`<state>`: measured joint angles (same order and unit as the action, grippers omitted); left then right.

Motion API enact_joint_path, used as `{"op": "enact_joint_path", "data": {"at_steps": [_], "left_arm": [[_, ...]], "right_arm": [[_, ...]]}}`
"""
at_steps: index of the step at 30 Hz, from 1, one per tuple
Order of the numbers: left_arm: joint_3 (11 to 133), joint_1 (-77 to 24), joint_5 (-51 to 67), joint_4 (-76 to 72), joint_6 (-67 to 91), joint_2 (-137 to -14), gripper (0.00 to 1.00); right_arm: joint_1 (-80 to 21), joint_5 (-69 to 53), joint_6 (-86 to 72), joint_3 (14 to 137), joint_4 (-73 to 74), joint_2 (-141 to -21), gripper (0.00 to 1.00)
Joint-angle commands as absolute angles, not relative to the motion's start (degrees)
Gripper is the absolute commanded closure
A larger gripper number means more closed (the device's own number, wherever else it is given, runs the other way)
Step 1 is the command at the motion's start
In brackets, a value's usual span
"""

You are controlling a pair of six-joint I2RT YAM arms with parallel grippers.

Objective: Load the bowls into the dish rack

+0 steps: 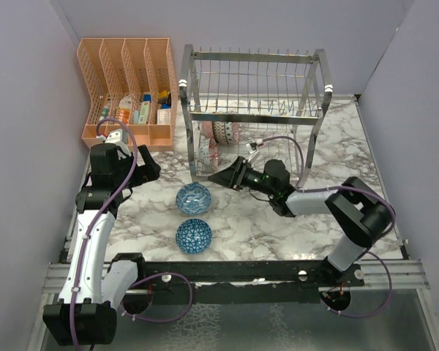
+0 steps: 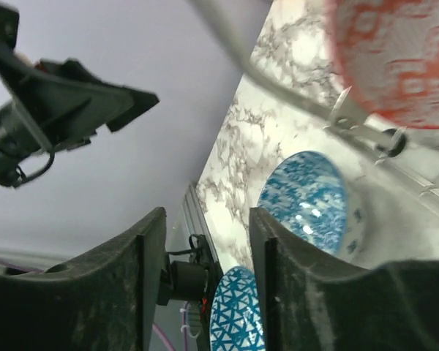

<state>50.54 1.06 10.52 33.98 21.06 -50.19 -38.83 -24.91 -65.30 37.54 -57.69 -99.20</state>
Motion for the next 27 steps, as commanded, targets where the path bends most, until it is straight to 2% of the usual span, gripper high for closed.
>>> {"op": "enact_joint_path", "data": {"at_steps": [1, 8, 10, 16, 27], "left_arm": [[50.6, 1.2, 8.8, 34.1, 21.1, -48.5, 0.01], [51.7, 1.2, 7.6, 35.5, 22.1, -47.4, 0.01], [52.3, 1.2, 7.2, 36.0, 22.1, -47.0, 0.01], [53.2, 1.2, 6.6, 36.8, 21.5, -46.5, 0.01], [52.8, 1.2, 5.1, 37.3, 21.0, -45.5, 0.01]], "right_arm": [[-47.7, -13.4, -51.2, 38.1, -41.1, -88.4, 0.46], [-57.0, -2.8, -42.0, 41.2, -25.7, -86.0, 0.43], [-59.7, -0.4, -38.7, 44.1, -21.8, -87.9, 0.39], [-66.3, 6.0, -27.4, 58.9, -6.7, -97.1, 0.38], [-68.2, 10.2, -17.5, 73.4, 4.6, -109.4, 0.39]]}}
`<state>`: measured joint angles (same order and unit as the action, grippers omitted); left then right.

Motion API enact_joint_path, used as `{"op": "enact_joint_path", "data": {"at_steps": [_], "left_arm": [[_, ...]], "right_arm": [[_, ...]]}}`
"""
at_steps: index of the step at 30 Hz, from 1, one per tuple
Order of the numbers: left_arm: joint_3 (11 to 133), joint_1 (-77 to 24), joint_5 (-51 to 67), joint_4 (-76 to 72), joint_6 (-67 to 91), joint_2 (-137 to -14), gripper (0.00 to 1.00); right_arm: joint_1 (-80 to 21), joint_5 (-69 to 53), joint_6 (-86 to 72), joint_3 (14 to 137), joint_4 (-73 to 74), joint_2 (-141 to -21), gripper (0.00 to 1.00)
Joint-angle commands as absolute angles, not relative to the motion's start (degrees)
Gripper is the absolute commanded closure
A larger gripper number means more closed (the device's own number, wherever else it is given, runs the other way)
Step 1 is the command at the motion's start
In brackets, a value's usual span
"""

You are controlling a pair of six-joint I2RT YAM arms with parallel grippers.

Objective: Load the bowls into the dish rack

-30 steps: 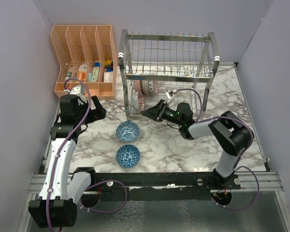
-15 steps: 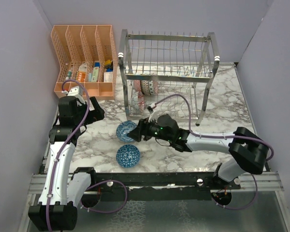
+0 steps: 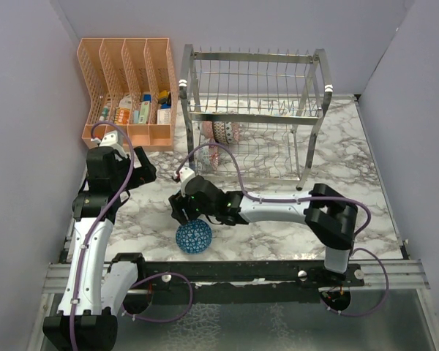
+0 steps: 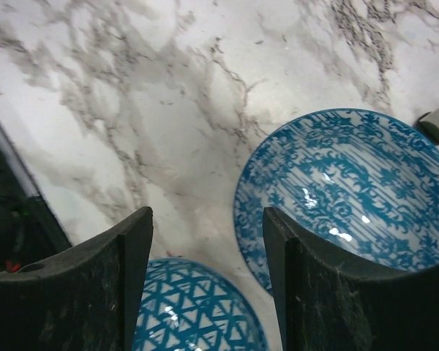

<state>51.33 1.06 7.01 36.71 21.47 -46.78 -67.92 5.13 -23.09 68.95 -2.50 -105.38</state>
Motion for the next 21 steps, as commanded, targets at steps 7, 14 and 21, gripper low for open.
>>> {"op": "enact_joint_path", "data": {"at_steps": [7, 14, 21], "left_arm": [[51.7, 1.2, 4.7, 36.5, 21.2, -44.9, 0.01], [51.1, 1.2, 4.3, 36.2, 21.1, -44.9, 0.01], [50.7, 1.2, 4.7, 35.6, 21.1, -44.9, 0.01]], "right_arm": [[-68.2, 13.7, -15.4, 77.9, 6.8, -114.1, 0.42], [-68.2, 14.9, -14.2, 80.2, 7.8, -116.6, 0.53], [-68.2, 16.6, -14.1, 81.6, 9.6, -118.7, 0.64]]}}
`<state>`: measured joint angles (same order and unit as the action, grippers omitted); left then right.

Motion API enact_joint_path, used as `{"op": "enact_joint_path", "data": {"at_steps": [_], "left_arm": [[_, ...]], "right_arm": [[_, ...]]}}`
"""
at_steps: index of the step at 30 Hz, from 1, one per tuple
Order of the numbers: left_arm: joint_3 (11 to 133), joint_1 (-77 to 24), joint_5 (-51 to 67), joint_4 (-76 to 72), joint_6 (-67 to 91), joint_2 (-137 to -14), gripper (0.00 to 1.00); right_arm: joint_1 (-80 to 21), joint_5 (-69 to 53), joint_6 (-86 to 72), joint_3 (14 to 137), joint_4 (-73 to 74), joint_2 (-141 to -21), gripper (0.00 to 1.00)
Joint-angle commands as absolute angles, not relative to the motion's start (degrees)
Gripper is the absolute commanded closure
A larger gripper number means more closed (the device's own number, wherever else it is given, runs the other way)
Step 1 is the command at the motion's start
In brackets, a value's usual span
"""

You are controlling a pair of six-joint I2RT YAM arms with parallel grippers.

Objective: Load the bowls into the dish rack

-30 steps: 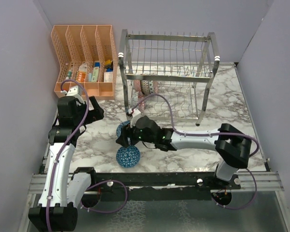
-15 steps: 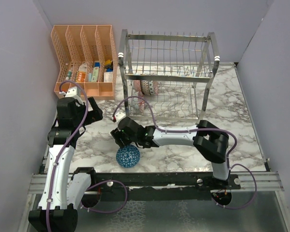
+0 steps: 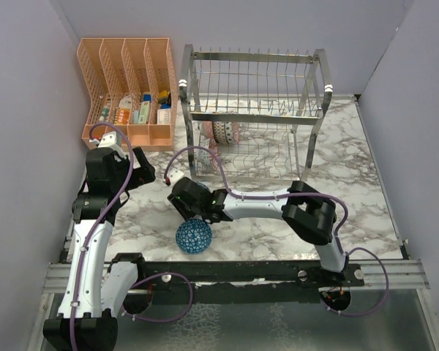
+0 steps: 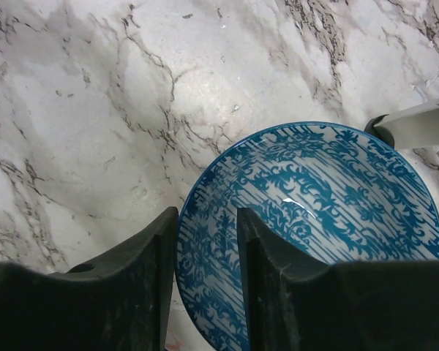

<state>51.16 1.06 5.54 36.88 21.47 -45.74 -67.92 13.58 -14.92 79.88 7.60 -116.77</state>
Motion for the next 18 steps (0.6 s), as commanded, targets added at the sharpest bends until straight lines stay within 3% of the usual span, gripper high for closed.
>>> {"op": "enact_joint_path", "data": {"at_steps": [1, 6, 10, 18], "left_arm": [[50.6, 1.2, 4.7, 35.5, 21.1, -44.8, 0.01], [50.3, 1.3, 4.8, 35.3, 21.3, -44.7, 0.01], [50.4, 1.2, 4.7, 35.3, 21.3, -44.7, 0.01], [50.6, 1.2, 4.7, 35.4, 21.3, -44.7, 0.01]], "right_arm": [[-68.2, 16.7, -14.1, 81.8, 9.9, -118.9, 0.64], [-68.2, 18.2, -14.6, 81.9, 10.7, -118.8, 0.69], [-68.2, 19.2, -14.8, 81.4, 10.8, -117.3, 0.97], [-69.8, 15.0, -14.3, 76.6, 7.9, -106.2, 0.99]]}}
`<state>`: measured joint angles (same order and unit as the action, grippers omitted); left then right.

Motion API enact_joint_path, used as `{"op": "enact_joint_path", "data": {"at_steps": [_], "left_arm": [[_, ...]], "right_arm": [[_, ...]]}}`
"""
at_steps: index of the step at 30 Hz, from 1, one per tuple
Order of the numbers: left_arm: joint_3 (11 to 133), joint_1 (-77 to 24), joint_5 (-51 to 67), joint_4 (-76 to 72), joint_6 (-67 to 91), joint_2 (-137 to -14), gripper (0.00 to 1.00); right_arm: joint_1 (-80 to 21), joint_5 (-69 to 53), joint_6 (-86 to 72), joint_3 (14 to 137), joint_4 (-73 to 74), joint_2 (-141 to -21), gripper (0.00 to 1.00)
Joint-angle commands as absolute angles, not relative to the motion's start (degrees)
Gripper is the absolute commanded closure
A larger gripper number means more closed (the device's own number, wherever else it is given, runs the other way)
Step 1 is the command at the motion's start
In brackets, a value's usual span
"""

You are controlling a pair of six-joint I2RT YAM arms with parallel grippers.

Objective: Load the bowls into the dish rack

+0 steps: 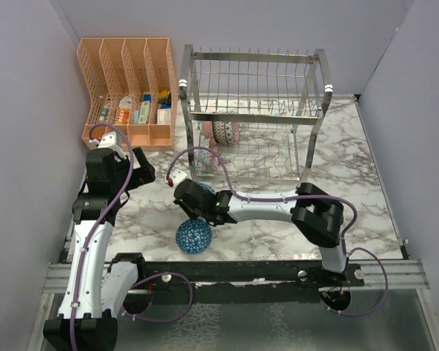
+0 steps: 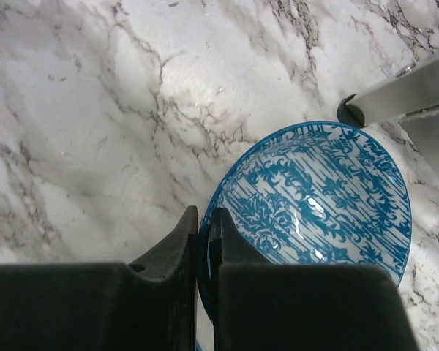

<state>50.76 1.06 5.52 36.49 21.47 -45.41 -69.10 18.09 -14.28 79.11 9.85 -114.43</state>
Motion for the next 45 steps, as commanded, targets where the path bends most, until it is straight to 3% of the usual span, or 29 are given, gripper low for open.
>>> {"op": "enact_joint_path", "data": {"at_steps": [1, 10, 23, 34, 45], "left_arm": [[50.6, 1.2, 4.7, 35.4, 21.3, -44.7, 0.01], [50.8, 1.2, 4.9, 35.4, 21.6, -44.8, 0.01], [51.9, 1.2, 5.4, 35.5, 21.4, -45.4, 0.01], [51.5, 1.2, 5.2, 35.4, 21.4, -45.4, 0.01], [52.3, 1.2, 4.5, 36.0, 21.1, -45.7, 0.01]], "right_arm": [[-69.8, 13.7, -14.4, 75.8, 7.2, -104.4, 0.99], [-68.7, -0.2, -17.7, 66.2, -0.1, -90.5, 0.99], [-50.6, -38.0, -38.3, 47.0, -30.0, -83.9, 0.99], [-41.0, -42.4, -52.5, 41.3, -46.2, -86.8, 0.99], [-33.2, -46.3, -66.2, 45.3, -60.0, -96.9, 0.99]]}}
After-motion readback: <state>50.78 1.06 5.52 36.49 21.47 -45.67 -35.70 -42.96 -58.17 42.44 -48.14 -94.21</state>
